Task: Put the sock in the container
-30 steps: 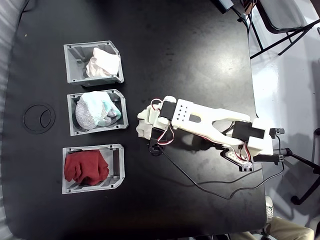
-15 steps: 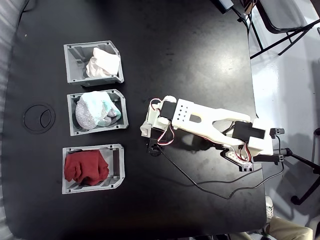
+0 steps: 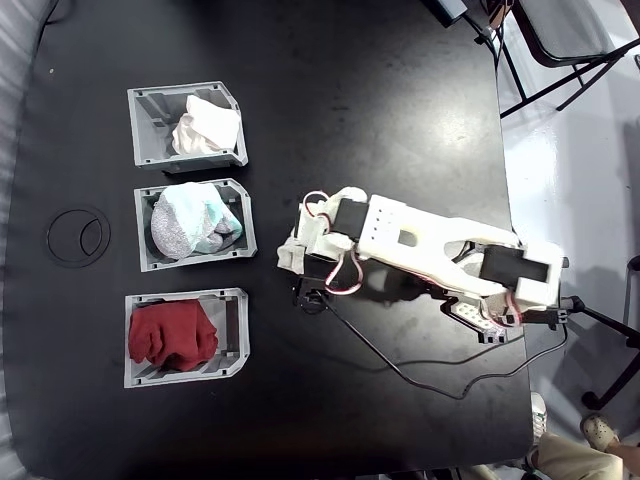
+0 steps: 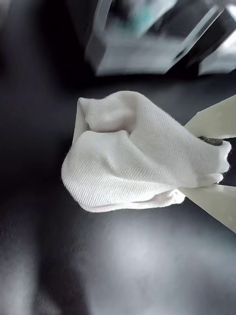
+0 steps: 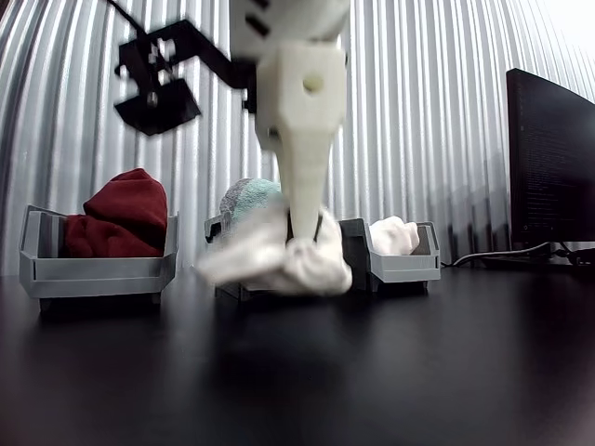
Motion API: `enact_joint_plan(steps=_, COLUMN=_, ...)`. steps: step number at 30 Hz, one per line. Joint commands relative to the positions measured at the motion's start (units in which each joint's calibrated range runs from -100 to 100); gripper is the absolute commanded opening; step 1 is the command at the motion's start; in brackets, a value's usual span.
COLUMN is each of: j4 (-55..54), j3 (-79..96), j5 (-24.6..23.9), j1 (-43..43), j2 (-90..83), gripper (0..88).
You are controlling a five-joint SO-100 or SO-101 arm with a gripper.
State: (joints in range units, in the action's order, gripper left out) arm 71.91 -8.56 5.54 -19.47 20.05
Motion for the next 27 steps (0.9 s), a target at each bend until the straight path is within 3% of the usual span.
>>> enact_joint_plan(steps=1, j4=0.51, j3=-1.81, j5=-0.19, j1=-0.40, j2=-8.72, gripper=1.4)
enact_joint_plan(steps=10, j4=-0.18, j3=-5.96, j5=-0.19, j1=-4.81, j2=-14.32, gripper=1.4)
enact_joint_plan(steps=19, j4=-0.18, j3=-27.24, j5=0.15, j1=-10.08, j2=-4.03, gripper=1.4)
enact_joint_plan(steps=27, j4=-0.18, j3=-44.19, j5=0.38, j1=-9.53, j2=5.67, gripper=1.4)
